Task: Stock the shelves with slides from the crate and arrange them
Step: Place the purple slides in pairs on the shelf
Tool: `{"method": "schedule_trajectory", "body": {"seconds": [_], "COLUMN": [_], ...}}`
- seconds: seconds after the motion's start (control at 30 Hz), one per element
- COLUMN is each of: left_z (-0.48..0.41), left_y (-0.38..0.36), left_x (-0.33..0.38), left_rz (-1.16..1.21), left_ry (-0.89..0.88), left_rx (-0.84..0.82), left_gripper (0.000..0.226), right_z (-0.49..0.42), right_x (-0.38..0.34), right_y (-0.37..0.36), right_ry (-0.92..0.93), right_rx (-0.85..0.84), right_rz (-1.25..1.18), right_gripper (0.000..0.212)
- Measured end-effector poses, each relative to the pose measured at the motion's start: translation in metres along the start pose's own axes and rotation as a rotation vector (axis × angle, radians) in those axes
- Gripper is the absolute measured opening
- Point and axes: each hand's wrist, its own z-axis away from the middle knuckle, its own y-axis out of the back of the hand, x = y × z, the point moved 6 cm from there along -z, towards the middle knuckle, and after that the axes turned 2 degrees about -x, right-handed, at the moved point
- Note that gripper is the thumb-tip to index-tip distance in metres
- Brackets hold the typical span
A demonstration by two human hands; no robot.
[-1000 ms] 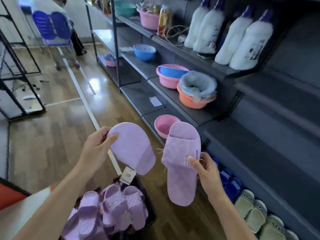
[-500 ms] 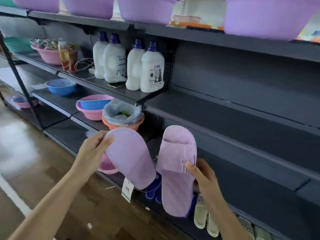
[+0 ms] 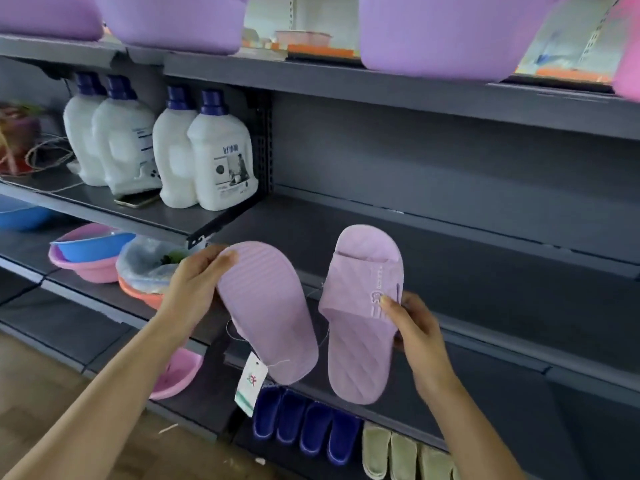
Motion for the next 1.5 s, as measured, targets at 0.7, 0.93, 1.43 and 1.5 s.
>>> {"method": "schedule_trajectory", "body": {"seconds": [0.7,0.93,1.43,1.5], "left_z": [-0.265,-0.302,-0.33,-0.328], "left_y": [0.015,-0.005,-0.032,-0.026], "left_x": [-0.077,-0.116,-0.125,-0.124], "left_rz": [0.275,0.163,-0.095,-0.141], "left_ry": [0.28,0.389,0.214,0.184], "left_rx": [-0.199,-0.262,-0.258,-0.231], "left_gripper": [0.015,0.026,0.01,0.011], "right_z": [-0.156,-0.191,-0.227,-0.225], "right_x": [-0.005,0.021,0.035,0.034], "right_y": [-0.114,-0.124,-0.133,-0.134], "right_ry": [-0.134,-0.256,-0.082,-0.071], "right_rx": [0.324,0.396,0.417,0.37], "right_rz": [-0.035,0.021,0.483,0.528], "right_gripper": [0.02,0.034,0.028,0.015]}}
